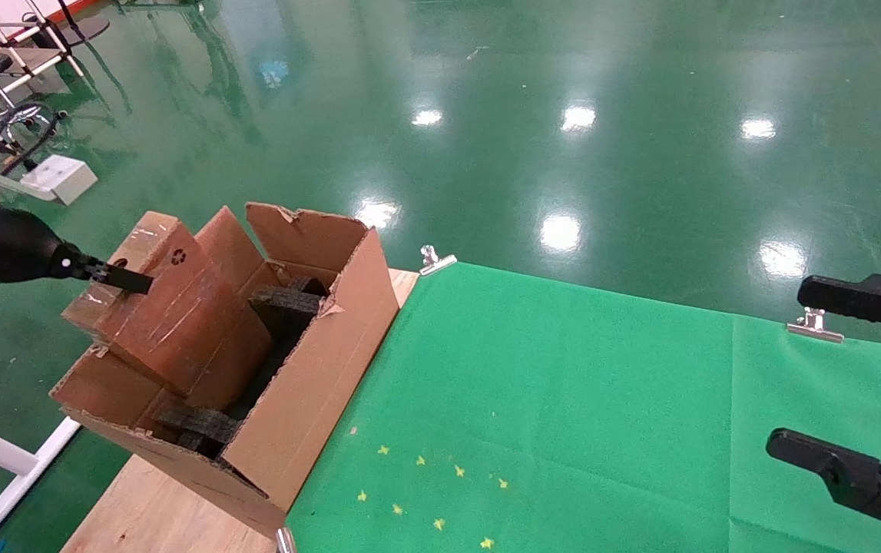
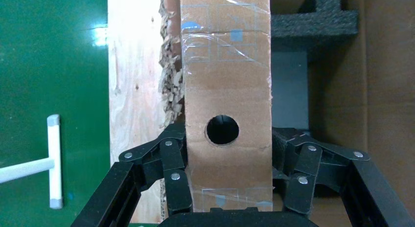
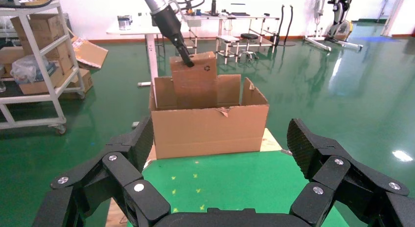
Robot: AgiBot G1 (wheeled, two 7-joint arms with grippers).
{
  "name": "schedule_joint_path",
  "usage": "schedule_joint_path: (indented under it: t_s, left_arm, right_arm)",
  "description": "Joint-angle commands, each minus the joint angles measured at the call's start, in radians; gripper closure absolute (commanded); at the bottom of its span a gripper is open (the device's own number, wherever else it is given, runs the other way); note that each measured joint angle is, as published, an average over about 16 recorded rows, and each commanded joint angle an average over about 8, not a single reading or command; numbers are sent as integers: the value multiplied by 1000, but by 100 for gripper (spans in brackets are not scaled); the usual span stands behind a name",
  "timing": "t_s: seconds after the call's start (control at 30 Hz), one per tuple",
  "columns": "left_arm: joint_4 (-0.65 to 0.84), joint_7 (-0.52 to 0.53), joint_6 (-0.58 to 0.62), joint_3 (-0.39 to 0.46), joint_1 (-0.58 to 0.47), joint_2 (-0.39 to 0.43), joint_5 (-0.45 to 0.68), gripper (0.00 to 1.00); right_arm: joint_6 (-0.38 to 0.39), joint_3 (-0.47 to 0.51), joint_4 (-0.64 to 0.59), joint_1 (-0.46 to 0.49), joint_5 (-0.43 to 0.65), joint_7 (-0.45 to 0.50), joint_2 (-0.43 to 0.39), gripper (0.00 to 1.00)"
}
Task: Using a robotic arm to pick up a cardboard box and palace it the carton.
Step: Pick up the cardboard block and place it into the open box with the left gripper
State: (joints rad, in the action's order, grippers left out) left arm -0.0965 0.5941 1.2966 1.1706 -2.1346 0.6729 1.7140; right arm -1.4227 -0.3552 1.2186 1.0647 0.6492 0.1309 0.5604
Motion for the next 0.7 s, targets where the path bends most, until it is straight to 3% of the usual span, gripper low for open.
schedule_joint_path:
  t_s: [0.03,0.7]
  left_arm:
    - [19,-13,-14,-1,12,5,-3,100]
    - [93,-30,-250,-25,165,48,-38,100]
  right_arm:
    - [0,0,0,0,0,0,0,0]
    - [0,0,0,0,0,0,0,0]
